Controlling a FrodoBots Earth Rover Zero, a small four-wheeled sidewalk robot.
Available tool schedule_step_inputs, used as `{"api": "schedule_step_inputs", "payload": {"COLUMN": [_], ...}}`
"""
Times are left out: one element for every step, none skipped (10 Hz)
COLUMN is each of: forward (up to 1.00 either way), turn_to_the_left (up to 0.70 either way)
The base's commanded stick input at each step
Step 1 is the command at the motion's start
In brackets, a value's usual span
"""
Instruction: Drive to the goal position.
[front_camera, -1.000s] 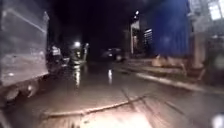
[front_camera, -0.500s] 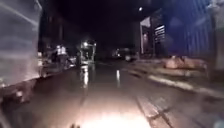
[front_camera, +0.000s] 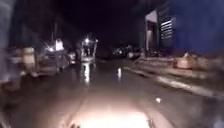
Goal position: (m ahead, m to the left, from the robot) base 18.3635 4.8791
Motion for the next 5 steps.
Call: {"api": "schedule_step_inputs", "payload": {"forward": [1.0,1.0,1.0,1.0,1.0], "turn_to_the_left": [0.22,0.27,0.27,0.27,0.27]}}
